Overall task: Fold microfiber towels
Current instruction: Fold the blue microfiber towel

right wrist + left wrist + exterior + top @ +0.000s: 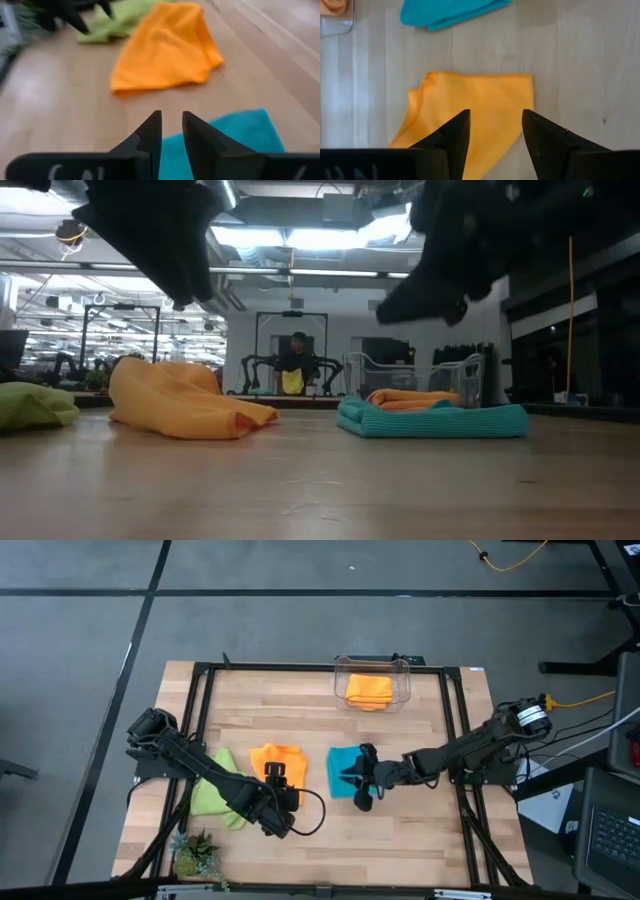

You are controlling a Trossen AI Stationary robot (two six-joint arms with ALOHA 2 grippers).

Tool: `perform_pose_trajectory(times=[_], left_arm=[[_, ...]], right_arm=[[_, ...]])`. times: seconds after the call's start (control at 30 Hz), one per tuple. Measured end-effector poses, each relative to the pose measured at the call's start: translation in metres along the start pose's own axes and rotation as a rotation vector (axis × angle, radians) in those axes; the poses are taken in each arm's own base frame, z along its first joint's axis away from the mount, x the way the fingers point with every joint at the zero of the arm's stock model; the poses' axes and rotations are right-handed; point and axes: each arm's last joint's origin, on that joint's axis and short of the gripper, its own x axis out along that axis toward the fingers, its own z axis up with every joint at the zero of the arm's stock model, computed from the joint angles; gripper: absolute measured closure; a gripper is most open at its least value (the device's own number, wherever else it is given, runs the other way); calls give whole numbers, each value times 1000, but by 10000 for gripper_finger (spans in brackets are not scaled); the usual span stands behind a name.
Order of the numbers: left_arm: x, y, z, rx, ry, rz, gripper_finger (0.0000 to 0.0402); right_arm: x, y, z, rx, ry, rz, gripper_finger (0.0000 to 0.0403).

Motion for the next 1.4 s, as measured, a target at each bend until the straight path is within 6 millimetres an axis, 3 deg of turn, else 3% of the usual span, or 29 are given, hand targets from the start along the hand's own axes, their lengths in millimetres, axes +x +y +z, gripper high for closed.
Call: perform_pose_trajectory(times=[0.23,0.43,0.63,0.8,0.93,1.13,1.27,1.4], left_arm=[[0,-1,3,-18,-31,-14,230],[4,2,11,-63,-77,-18,230],[28,2,29,-40,-148,-26,230],[51,8,46,31,-218,-9,230],[66,31,57,28,-236,-46,230],[91,98,71,-106,-252,-259,230],[99,119,70,-142,-244,-295,230],[99,121,72,-100,-269,-300,230]], right_arm=[[-20,18,2,-30,-17,54,322],[-30,16,-16,-24,95,-114,322],[-37,14,-32,-16,220,-172,322],[-37,14,-32,-114,226,-159,322],[-38,11,-34,-226,236,-206,322],[-35,0,-28,-310,225,-285,322],[-44,-12,-26,-185,266,-355,322],[-60,-20,-24,-18,295,-401,322]])
